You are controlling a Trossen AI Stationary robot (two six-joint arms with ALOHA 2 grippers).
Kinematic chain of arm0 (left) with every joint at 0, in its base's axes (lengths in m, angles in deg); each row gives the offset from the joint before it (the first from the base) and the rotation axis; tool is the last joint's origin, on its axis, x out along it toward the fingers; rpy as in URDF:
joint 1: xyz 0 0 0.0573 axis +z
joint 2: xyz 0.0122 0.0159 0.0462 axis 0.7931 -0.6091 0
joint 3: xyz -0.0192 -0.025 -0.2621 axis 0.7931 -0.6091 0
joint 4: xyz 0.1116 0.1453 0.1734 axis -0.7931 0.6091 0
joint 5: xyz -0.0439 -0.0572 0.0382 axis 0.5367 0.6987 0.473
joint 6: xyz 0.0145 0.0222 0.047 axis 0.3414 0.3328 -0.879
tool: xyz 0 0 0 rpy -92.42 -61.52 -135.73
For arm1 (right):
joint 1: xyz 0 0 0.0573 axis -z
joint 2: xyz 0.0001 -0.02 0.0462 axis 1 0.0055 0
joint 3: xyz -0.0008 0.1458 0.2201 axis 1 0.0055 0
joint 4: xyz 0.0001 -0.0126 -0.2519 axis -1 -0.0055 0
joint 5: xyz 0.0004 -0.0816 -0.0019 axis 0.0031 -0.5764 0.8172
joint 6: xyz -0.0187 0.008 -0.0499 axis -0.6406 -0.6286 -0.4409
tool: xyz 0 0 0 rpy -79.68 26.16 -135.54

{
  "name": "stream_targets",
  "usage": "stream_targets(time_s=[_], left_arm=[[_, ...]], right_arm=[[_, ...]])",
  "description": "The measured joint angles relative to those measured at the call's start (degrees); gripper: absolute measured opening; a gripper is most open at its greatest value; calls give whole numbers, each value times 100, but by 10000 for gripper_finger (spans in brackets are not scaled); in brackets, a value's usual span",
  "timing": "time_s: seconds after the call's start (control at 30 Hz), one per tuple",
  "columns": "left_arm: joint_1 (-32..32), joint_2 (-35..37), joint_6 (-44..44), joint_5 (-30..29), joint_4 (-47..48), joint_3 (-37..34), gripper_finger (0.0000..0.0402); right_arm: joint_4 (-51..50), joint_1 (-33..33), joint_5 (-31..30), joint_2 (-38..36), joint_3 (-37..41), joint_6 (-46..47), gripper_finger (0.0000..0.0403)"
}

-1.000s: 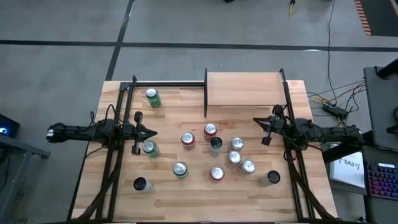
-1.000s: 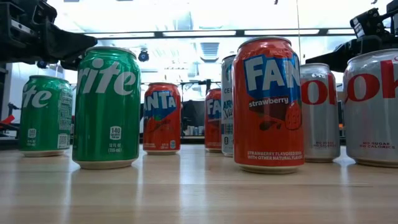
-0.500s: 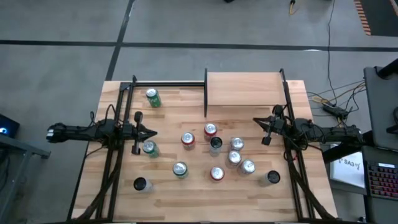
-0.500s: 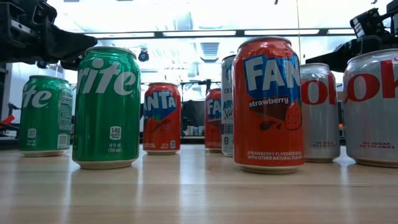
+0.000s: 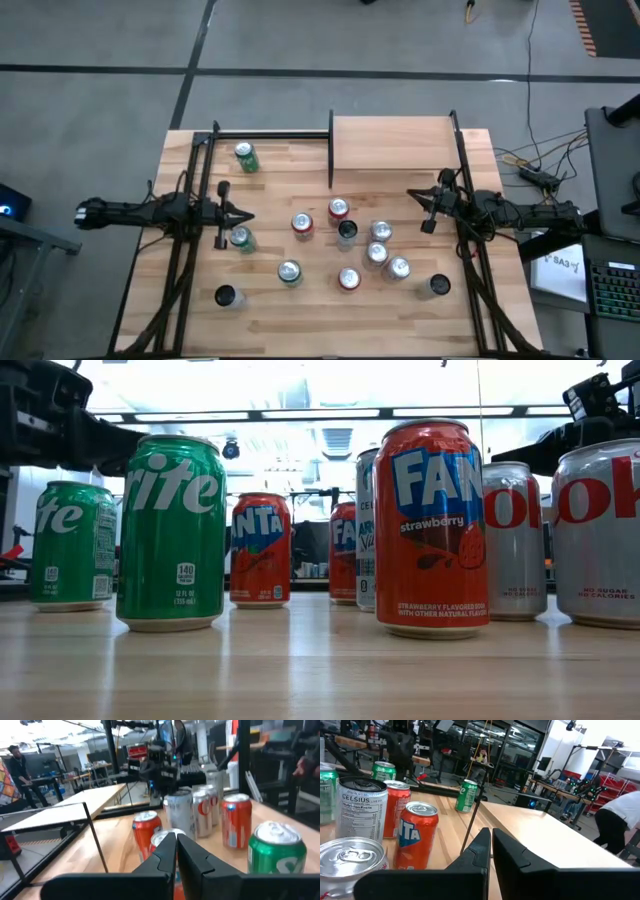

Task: Place canned beverage on shelf
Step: Put the bottom green soda can on the shelf

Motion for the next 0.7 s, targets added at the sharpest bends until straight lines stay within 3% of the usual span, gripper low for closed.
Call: stream_targets(time_s=[0.17, 0.33, 0.5, 0.7], left_arm=[[0, -1, -6, 0, 53, 0, 0], [-1, -28, 374, 17, -246, -2, 0], [2, -107, 2766, -46, -2520, 7, 0], [2, -222, 2927, -54, -3935, 4, 0]], right_arm=[[112, 3, -50, 2, 0, 2504, 9], [610, 2, -197, 2, -17, 3049, 9], [686, 2, -154, 64, -354, 3372, 9], [379, 28, -339, 616, -1067, 3308, 9]])
